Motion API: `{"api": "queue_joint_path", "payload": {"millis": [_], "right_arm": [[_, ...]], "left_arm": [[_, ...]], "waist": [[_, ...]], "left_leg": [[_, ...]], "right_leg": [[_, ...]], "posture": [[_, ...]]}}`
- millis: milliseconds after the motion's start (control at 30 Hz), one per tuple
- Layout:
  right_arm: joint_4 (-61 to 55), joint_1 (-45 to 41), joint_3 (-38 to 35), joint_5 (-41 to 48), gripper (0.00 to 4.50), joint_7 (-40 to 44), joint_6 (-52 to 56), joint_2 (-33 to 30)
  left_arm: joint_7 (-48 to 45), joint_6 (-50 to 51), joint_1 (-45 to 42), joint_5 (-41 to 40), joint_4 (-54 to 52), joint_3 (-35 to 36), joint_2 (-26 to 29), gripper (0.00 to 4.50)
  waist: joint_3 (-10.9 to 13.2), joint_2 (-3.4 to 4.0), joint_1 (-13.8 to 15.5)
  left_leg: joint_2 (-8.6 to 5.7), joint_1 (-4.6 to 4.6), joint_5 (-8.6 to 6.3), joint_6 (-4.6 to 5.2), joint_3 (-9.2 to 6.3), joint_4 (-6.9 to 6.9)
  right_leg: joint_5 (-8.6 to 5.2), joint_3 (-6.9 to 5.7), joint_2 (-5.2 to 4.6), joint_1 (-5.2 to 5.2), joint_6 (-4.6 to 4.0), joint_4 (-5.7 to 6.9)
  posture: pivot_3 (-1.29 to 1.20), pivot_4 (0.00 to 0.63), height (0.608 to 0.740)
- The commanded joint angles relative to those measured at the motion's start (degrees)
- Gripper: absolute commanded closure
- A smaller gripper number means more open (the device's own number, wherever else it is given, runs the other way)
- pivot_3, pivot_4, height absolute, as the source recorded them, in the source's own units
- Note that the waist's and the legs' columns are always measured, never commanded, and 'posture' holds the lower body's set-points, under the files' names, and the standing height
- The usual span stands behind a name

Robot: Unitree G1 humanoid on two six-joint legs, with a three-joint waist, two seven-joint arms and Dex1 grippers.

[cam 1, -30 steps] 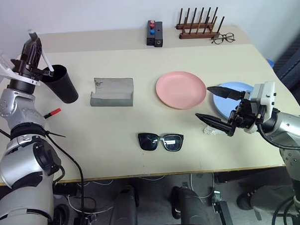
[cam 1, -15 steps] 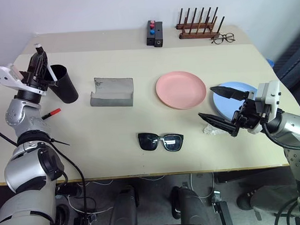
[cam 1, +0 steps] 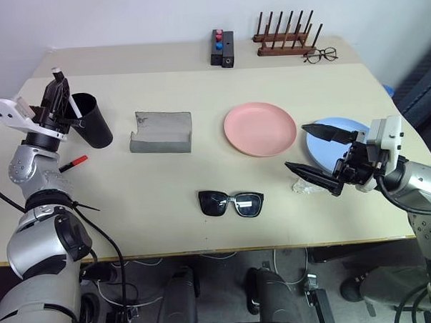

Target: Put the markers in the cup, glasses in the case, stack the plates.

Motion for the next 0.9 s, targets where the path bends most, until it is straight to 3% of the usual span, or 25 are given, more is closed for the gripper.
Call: {"api": "queue_joint_path", "payload": {"millis": [33,133,433,700,900], "right_arm": [[-2.25,-0.59,-1.07,0.61,0.0,-0.43,-0.12,-0.78],[-2.3,-0.58,-1.01,0.52,0.0,-0.53,-0.18,-0.76],[-2.13,-0.68,-0.98,0.41,0.0,-0.8,-0.46,-0.68],[-1.66,-0.88,-0.71,0.25,0.0,-0.93,-0.69,-0.35],[-0.97,-1.49,-0.28,-0.22,0.0,-0.83,-1.53,0.07]], "left_arm": [[0.64,-0.59,-0.2,-0.21,-0.51,0.67,0.84,4.47],[1.36,-0.63,-0.33,0.11,-0.47,0.56,0.88,4.47],[2.28,-0.61,-0.91,0.16,-0.56,0.61,1.17,0.08],[2.95,0.3,-1.39,0.37,-1.49,0.26,1.88,0.03],[-8.23,14.58,1.15,-1.37,-8.29,-1.65,7.8,0.03]], "waist": [[0.0,0.0,-0.02],[0.0,0.0,0.0],[0.0,0.0,0.0],[0.0,0.0,-0.02],[0.0,0.0,-0.08]], "left_leg": [[0.0,0.0,0.0,0.0,0.0,0.0],[0.0,0.0,0.0,0.0,0.0,0.0],[0.0,0.0,0.0,0.0,0.0,0.0],[0.0,0.0,0.0,0.0,0.0,0.0],[0.0,0.0,0.0,0.0,0.0,-0.01]], "right_leg": [[0.0,0.0,0.0,0.0,0.0,0.0],[0.0,0.0,0.0,0.0,0.0,0.0],[0.0,0.0,0.0,0.0,0.0,0.0],[0.0,0.0,0.0,0.0,0.0,0.0],[0.0,0.0,0.0,0.0,0.0,0.0]], "posture": [[0.0,0.15,0.74],[0.0,0.15,0.74],[0.0,0.15,0.74],[0.0,0.15,0.74],[0.0,0.15,0.74]]}}
